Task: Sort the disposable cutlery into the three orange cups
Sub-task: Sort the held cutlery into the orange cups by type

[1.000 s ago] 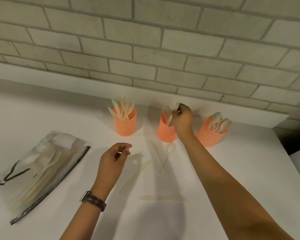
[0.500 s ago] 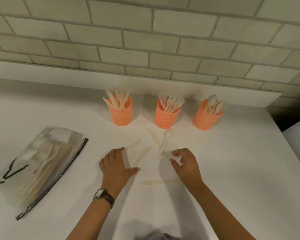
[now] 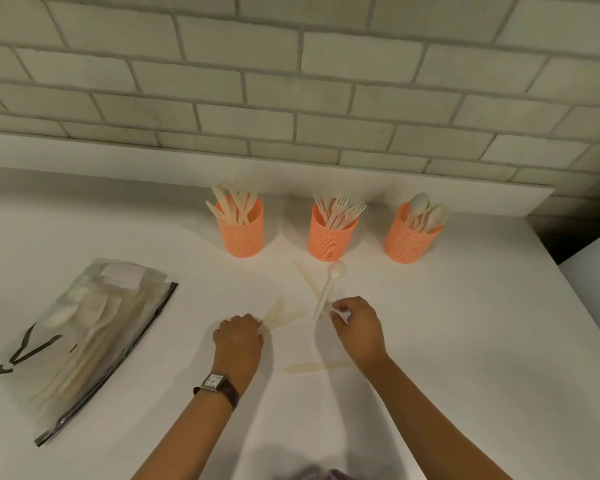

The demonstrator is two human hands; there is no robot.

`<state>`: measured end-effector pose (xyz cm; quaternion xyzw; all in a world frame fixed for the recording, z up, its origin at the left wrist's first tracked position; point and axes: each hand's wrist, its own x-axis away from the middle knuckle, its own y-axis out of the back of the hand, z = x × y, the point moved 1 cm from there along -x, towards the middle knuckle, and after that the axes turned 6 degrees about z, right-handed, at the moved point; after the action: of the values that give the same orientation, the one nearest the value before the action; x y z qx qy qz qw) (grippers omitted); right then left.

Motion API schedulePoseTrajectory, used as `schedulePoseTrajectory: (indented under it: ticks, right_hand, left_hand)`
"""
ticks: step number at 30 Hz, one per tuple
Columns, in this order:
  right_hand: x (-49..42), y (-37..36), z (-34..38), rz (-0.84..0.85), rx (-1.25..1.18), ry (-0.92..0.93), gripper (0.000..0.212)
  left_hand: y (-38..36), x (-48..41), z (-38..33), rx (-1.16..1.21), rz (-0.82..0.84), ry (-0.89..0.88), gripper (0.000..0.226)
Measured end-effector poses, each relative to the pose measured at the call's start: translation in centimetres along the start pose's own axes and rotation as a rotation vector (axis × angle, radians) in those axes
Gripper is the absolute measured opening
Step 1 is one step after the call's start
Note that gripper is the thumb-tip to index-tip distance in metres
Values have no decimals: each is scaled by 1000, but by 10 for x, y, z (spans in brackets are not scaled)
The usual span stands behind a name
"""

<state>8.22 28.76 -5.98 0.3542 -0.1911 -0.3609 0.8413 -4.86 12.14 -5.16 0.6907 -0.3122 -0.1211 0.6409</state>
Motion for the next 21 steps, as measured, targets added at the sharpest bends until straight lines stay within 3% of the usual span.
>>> schedulePoseTrajectory:
  ticks: [3, 7, 10, 12, 14, 16, 18, 21]
  right_hand:
    - [-15, 0, 11, -5, 47, -20, 23]
    - [-37, -6, 30, -11, 171, 21, 32]
    - [-51, -9, 41, 101, 401, -19, 37]
    - [-58, -10, 47, 147, 538, -61, 34]
    - [-63, -11, 55, 191, 559, -131, 26]
    - [-65, -9, 61, 264, 307, -245, 19]
    - [-62, -1, 67, 320, -199, -353, 20]
    - [-47, 21, 71, 255, -736, -415, 10]
  left_hand:
    - [-10, 6, 0, -140, -95, -102, 36]
    - [-13, 12, 4, -35, -124, -175, 33]
    - [-7, 14, 11, 177, -149, -196, 27]
    - [-8, 13, 17, 387, -131, -103, 11]
    - [-9, 14, 20, 505, -55, -91, 23]
    - [-4, 18, 21, 612, -52, -115, 27]
    - [6, 26, 19, 772, -42, -127, 26]
    - [17, 35, 17, 932, -60, -82, 22]
